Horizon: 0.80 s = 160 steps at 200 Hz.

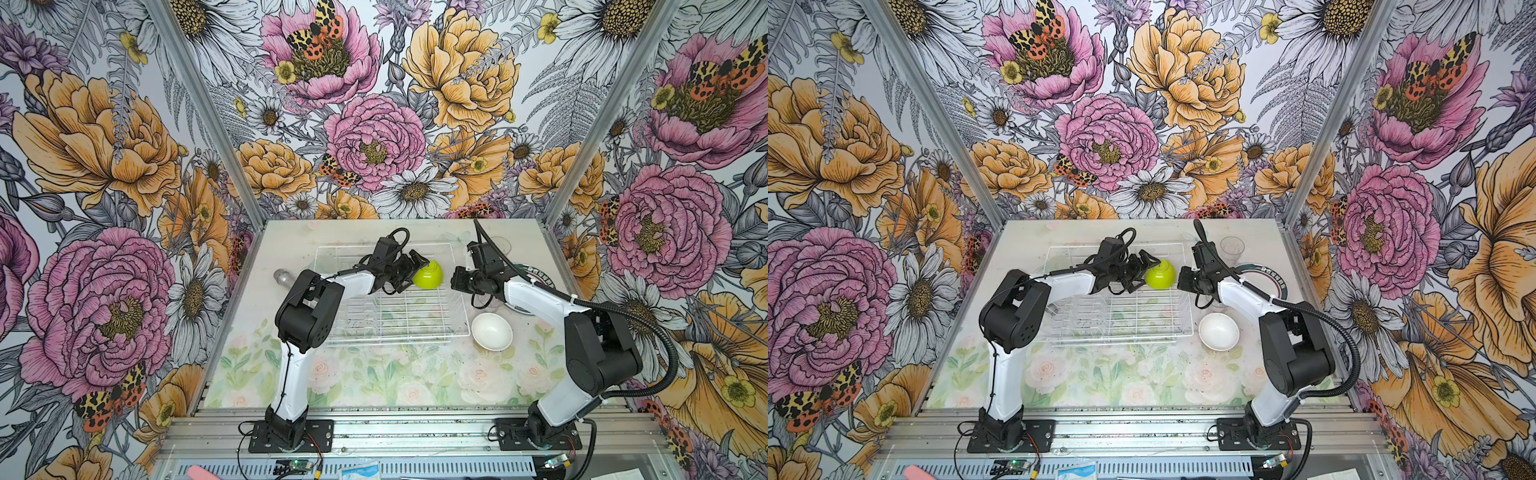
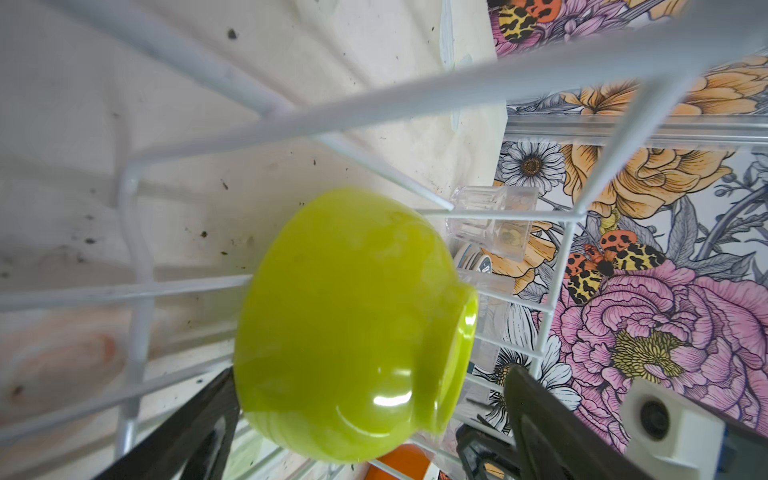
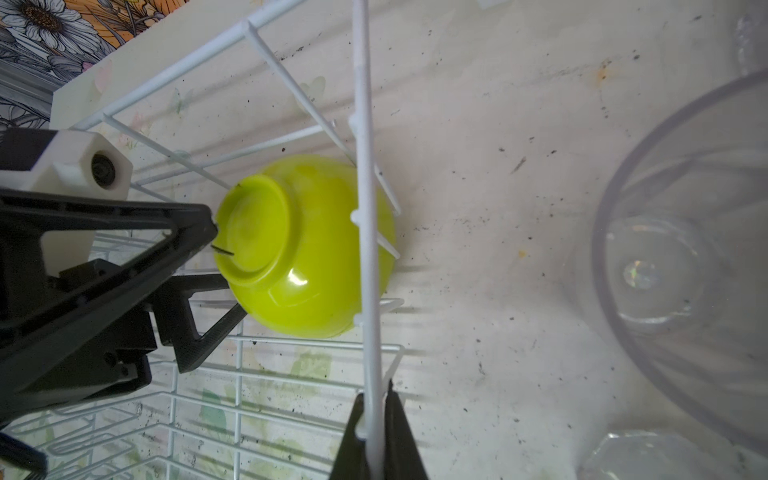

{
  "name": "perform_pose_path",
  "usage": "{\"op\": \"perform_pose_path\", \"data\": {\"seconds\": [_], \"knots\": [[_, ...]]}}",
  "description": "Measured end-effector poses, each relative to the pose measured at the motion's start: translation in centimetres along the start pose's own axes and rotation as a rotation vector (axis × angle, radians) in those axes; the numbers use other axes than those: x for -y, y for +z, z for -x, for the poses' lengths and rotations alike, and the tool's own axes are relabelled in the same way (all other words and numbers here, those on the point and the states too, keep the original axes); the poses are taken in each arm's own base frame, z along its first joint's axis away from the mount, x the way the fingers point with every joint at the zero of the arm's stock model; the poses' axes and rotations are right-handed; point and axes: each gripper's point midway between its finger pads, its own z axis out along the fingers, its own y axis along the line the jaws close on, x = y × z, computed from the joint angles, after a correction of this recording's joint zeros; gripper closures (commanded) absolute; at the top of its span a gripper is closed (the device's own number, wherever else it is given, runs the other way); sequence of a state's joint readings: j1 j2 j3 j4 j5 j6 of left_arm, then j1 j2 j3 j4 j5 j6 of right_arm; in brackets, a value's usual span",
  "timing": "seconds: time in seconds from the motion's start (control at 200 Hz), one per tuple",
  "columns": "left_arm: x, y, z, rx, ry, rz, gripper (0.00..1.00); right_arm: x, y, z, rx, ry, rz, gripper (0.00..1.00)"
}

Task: Unload the mixed dishes from the dish rack
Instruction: 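Lift the lime-green bowl with the left gripper toward the right gripper, then raise the bowl out of the rack with the left gripper while the right gripper nears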

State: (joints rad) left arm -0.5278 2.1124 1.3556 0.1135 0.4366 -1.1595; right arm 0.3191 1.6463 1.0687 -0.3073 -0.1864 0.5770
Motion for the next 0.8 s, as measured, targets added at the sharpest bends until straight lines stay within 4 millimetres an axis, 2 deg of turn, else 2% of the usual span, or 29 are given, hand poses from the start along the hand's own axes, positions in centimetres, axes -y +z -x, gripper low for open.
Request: {"op": "perform_pose_path", "data": {"seconds": [0.335, 0.6, 0.736, 0.801], "knots": [[0.5, -0.5, -0.2, 0.055, 0.001, -0.148, 0.01, 0.0, 0.0, 0.0, 0.002, 0.002, 0.001, 1.00], [3.4, -0.9, -0.2, 0.094, 0.042, -0.266, 0.01, 0.1, 0.0, 0.1, 0.004, 0.004, 0.000, 1.00], [3.7, -1.1, -0.1, 0.121, 0.035, -0.296, 0.02, 0.2, 0.0, 0.1, 0.006, 0.006, -0.001, 1.00], [3.5, -1.1, -0.1, 0.135, 0.029, -0.297, 0.06, 0.2, 0.0, 0.1, 0.006, 0.006, -0.001, 1.00]]}}
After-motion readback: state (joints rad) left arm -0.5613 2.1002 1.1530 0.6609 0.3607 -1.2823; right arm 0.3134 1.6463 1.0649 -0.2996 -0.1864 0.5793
